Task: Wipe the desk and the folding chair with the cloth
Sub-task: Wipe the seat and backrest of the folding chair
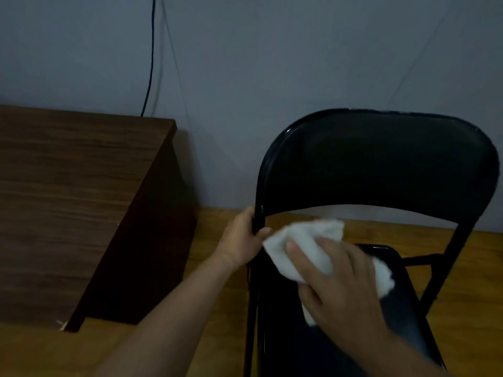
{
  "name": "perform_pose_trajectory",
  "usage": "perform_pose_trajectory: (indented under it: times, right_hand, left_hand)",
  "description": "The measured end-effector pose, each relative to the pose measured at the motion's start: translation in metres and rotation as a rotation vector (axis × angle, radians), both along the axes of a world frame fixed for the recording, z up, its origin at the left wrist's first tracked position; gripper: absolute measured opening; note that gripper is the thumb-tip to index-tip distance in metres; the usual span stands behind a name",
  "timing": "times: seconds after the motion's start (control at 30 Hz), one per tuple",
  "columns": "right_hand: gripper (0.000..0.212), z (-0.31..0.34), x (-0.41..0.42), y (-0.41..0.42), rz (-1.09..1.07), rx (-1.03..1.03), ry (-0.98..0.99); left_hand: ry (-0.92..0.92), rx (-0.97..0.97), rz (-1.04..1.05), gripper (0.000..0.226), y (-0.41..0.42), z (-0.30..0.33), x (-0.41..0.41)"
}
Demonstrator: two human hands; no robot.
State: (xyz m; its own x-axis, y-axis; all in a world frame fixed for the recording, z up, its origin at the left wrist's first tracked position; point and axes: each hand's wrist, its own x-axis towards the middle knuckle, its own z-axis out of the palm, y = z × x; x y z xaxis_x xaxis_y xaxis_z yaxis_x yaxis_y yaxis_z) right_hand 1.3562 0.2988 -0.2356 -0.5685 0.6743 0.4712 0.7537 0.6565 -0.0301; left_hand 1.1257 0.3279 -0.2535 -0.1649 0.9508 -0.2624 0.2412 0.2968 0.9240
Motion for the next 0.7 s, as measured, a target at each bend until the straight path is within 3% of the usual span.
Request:
perform_pose_trajectory:
  times: [0.07, 0.17, 0.2, 0.3, 0.37, 0.43, 0.57, 0.7]
  right_hand:
    - [0.054, 0.014, -0.049, 0.024, 0.030, 0.235, -0.173]
    - [0.053, 0.018, -0.101, 0.057, -0.202, 0.345, -0.719]
    - [0.059, 0.019, -0.102, 0.071, -0.104, 0.355, -0.796]
    - [0.074, 0.039, -0.083, 0.108, 0.146, 0.574, -0.755]
    - [0.062, 0.047, -0.080, 0.126, 0.154, 0.676, -0.658]
    - [0.055, 0.066, -0.087, 0.146, 0.112, 0.640, -0.522]
    - [0.052, 0.120, -0.093, 0.182, -0.056, 0.301, -0.410]
    - [0.053, 0.098, -0.092, 0.165, 0.069, 0.400, -0.452]
  left_hand:
    - [-0.078, -0.031, 0.051, 0.052, -0.005, -0.011, 0.002]
    - [0.012, 0.044, 0.046, 0.041, -0.002, -0.024, 0.004]
    - [0.000, 0.071, 0.055, 0.037, 0.000, -0.025, 0.004]
    - [-0.080, 0.071, 0.075, 0.032, 0.007, -0.025, 0.004]
    - [-0.082, 0.059, 0.070, 0.033, 0.007, -0.029, 0.002]
    - [-0.065, 0.057, 0.042, 0.031, 0.006, -0.031, 0.000]
    - [-0.051, 0.035, 0.013, 0.030, 0.005, -0.027, 0.000]
    - [-0.050, 0.066, 0.007, 0.032, 0.004, -0.027, 0.000]
